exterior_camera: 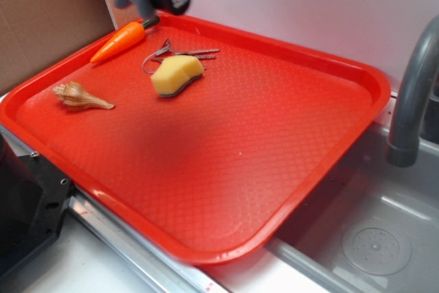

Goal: Grab the gray animal.

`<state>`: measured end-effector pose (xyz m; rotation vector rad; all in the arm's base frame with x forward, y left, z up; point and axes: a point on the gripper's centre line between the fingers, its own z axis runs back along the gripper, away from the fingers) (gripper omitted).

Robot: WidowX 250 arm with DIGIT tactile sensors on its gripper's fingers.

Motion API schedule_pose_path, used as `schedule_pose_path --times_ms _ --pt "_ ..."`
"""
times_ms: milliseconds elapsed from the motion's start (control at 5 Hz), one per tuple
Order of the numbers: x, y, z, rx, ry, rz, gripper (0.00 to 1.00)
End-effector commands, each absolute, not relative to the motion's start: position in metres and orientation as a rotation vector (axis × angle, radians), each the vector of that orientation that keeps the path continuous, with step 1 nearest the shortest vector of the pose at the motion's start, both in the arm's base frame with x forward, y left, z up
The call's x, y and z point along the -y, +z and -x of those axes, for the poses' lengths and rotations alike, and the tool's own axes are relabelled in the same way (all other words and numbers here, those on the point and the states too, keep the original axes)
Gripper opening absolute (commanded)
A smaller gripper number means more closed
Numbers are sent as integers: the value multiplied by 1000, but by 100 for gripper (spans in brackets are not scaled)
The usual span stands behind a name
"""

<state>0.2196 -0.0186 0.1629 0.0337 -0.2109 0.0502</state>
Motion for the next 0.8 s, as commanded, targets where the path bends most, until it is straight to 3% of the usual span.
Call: schedule_pose_path --times_ms 0,200,600 --pt "19 225 -200 193 49 63 0" --pt "14 230 -196 126 95 82 0" --pt "11 222 -194 101 143 46 0"
